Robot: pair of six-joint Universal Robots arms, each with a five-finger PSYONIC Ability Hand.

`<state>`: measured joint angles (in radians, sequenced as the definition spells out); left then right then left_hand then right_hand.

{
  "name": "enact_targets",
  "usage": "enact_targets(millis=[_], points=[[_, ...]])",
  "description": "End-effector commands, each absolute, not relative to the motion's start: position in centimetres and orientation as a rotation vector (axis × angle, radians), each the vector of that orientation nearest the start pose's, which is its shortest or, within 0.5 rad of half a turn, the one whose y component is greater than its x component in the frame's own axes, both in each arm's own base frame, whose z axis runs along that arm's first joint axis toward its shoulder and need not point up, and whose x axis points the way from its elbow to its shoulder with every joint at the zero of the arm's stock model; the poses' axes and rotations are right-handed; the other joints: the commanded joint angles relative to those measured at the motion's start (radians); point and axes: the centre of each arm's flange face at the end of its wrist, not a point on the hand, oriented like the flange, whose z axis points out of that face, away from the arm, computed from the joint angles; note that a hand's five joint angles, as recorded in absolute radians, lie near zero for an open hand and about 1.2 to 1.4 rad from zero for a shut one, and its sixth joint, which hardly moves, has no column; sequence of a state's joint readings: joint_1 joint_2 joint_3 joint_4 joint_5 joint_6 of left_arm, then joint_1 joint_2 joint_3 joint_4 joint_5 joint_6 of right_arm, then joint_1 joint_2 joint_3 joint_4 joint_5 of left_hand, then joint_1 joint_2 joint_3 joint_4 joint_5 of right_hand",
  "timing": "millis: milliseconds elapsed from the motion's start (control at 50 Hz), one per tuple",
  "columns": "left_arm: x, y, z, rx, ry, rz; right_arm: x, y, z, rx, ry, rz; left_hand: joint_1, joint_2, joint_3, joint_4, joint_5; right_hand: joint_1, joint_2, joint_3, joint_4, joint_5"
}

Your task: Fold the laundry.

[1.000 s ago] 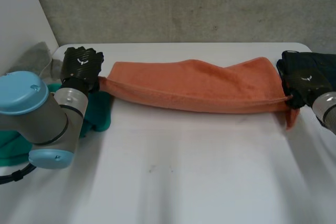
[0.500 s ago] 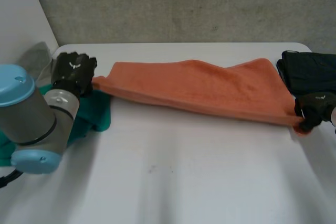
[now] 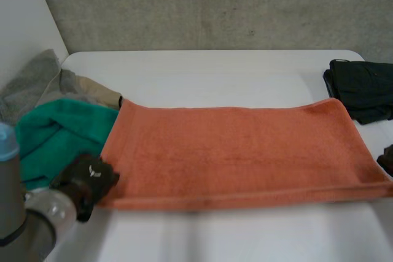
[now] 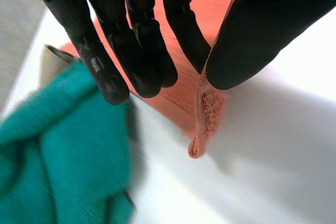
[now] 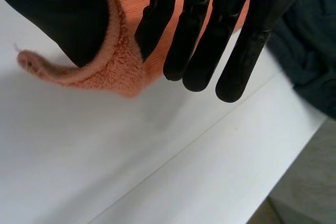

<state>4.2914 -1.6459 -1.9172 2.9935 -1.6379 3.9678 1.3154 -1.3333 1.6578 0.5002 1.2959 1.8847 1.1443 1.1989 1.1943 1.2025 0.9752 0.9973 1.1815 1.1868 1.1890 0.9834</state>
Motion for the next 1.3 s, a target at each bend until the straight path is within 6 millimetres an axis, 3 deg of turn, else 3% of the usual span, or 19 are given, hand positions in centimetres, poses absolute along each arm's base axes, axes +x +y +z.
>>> enact_targets(millis=[20,120,200,220,260,280,340,380,480,540,640,700,720,800,860,940,1060,1220,1300], points=[[-24.9,-24.9,19.2,1.293,1.906,-1.659,10.7,-33.8,18.5,-1.759,2.652,-1.622,0.252,0.197,0.202,0.194,0.247,0.399,0.215,0.209,0.207,0.238],[-26.8,-31.2,23.0,1.048,1.688,-1.879,13.3,-38.6,23.3,-1.693,2.526,-2.147,0.252,0.197,0.202,0.194,0.247,0.399,0.215,0.209,0.207,0.238],[-28.0,-35.2,29.7,0.831,1.416,-2.108,16.6,-41.1,31.7,-1.435,2.131,-2.782,0.252,0.197,0.202,0.194,0.247,0.399,0.215,0.209,0.207,0.238],[-28.3,-36.1,32.9,0.733,1.286,-2.206,17.0,-41.3,33.0,-1.387,2.046,-2.878,0.252,0.197,0.202,0.194,0.247,0.399,0.215,0.209,0.207,0.238],[-28.6,-36.5,36.1,0.638,1.154,-2.299,17.3,-41.7,35.5,-1.277,1.884,-3.052,0.252,0.197,0.202,0.194,0.247,0.399,0.215,0.209,0.207,0.238],[-28.4,-36.8,39.1,0.54,1.035,-2.369,17.5,-41.9,37.5,-1.169,1.714,-3.198,0.252,0.197,0.202,0.194,0.247,0.399,0.215,0.209,0.207,0.238],[-28.0,-37.1,41.5,0.464,0.946,-2.412,17.5,-41.5,40.8,-1.01,1.452,-3.381,0.252,0.197,0.202,0.194,0.247,0.399,0.215,0.209,0.207,0.238],[-27.8,-37.2,42.4,0.437,0.921,-2.425,17.5,-41.5,41.2,-0.996,1.399,-3.4,0.252,0.197,0.202,0.194,0.247,0.399,0.215,0.209,0.207,0.238],[-28.1,-37.2,40.8,0.477,0.977,-2.409,17.8,-41.5,40.4,-1.024,1.433,-3.355,0.252,0.197,0.202,0.194,0.247,0.399,0.215,0.209,0.207,0.238],[-27.8,-37.4,37.8,0.535,1.08,-2.373,17.9,-41.5,38.8,-1.066,1.514,-3.284,0.252,0.197,0.202,0.194,0.247,0.399,0.215,0.209,0.207,0.238],[-27.1,-36.7,33.0,0.605,1.282,-2.334,18.1,-41.4,33.9,-1.184,1.685,-3.078,0.252,0.197,0.202,0.194,0.247,0.399,0.215,0.209,0.207,0.238],[-26.8,-35.8,28.2,0.683,1.448,-2.265,18.3,-41.0,30.9,-1.243,1.751,-2.938,0.252,0.197,0.202,0.194,0.247,0.399,0.215,0.209,0.207,0.238],[-26.7,-35.1,25.9,0.727,1.526,-2.223,18.4,-40.7,28.3,-1.274,1.812,-2.819,0.252,0.197,0.202,0.194,0.247,0.399,0.215,0.209,0.207,0.238],[-26.2,-33.1,20.9,0.83,1.68,-2.105,18.5,-39.4,22.6,-1.308,1.951,-2.556,0.252,0.197,0.202,0.194,0.247,0.399,0.215,0.209,0.207,0.238],[-25.6,-31.9,18.7,0.875,1.754,-2.033,18.4,-38.4,20.3,-1.301,2.033,-2.436,0.252,0.197,0.202,0.194,0.247,0.399,0.215,0.209,0.207,0.238],[-24.3,-29.1,16.1,0.957,1.846,-1.895,15.9,-36.8,17.5,-1.286,2.267,-2.182,0.252,0.197,0.202,0.194,0.247,0.399,0.215,0.209,0.207,0.238],[-22.3,-24.1,17.6,1.039,1.94,-1.756,12.7,-33.7,19.9,-1.268,2.512,-1.883,0.252,0.197,0.202,0.194,0.247,0.399,0.215,0.209,0.207,0.238],[-19.2,-15.0,18.3,1.382,2.178,-1.224,8.5,-27.7,22.5,-1.405,2.769,-1.236,0.252,0.197,0.202,0.194,0.247,0.399,0.215,0.209,0.207,0.238],[-20.2,-14.6,18.8,1.444,2.159,-1.315,8.4,-27.5,22.3,-1.446,2.738,-1.246,0.252,0.197,0.202,0.194,0.247,0.399,0.215,0.209,0.207,0.238]])
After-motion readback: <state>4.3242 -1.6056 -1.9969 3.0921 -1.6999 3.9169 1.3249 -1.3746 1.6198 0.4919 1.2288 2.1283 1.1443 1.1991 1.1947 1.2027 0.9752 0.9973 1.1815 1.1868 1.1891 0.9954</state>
